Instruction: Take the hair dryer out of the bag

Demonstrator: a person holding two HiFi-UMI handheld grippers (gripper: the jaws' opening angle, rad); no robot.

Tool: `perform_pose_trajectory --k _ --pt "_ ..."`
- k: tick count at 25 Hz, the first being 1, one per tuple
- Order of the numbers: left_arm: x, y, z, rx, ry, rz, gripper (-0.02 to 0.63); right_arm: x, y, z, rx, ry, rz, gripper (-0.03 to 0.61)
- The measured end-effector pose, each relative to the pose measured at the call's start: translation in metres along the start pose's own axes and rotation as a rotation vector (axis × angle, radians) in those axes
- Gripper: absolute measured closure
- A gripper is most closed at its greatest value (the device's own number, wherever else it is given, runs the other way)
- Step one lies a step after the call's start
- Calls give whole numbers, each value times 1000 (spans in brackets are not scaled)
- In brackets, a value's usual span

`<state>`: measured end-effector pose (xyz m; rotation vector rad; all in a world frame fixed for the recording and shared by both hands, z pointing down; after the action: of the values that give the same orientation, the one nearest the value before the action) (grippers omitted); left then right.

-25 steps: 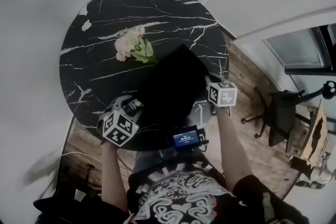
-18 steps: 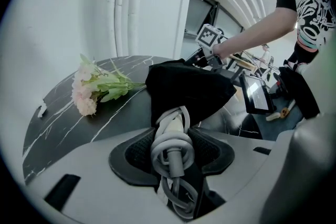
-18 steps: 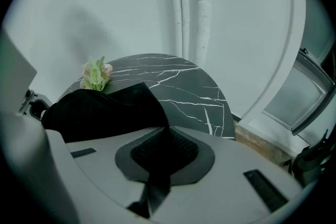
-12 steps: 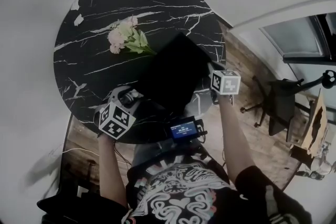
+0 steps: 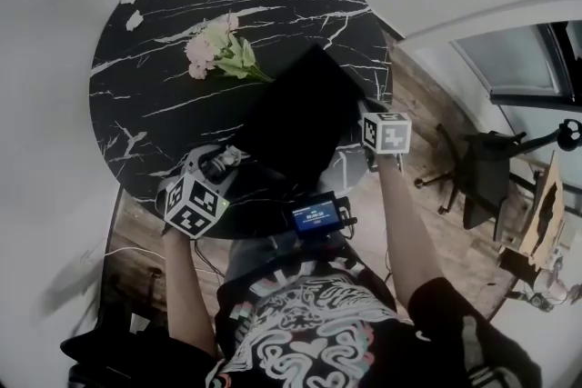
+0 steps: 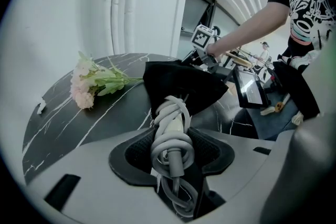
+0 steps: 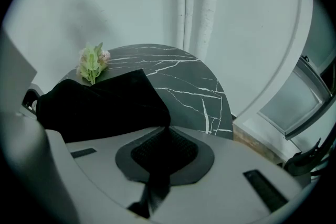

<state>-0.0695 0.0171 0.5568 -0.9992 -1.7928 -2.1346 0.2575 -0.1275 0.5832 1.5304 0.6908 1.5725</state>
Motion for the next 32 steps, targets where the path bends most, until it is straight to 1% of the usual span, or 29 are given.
perform_pose_trajectory --k 6,12,16,20,25,30,32 --pt "14 -6 11 7 -5 -27 414 0 0 2 5 29 14 552" --pt "20 -8 18 9 -24 -24 414 0 -1 3 7 39 17 552" --pt "24 -9 18 7 -24 -26 414 0 -1 2 14 15 21 552" --pt "32 -11 19 4 -20 -31 414 2 0 0 25 14 27 552" --pt "36 -12 16 8 -19 -37 413 4 -2 2 54 -12 2 552" --pt "41 -16 17 14 -17 -33 414 7 -3 3 69 0 -8 552" --pt "44 -18 17 18 -17 -33 414 7 -3 3 82 -11 -15 552"
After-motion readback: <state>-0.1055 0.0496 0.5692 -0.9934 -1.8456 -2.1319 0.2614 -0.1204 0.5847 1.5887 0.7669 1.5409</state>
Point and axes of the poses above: the fingertips, and each gripper's own axes: y forward along the fingers, z to its right, x out of its underside, the point moved 3 cm from there along -y, backward along the fingers, and after that the axes turned 13 degrees about y, right-handed, at the moved point
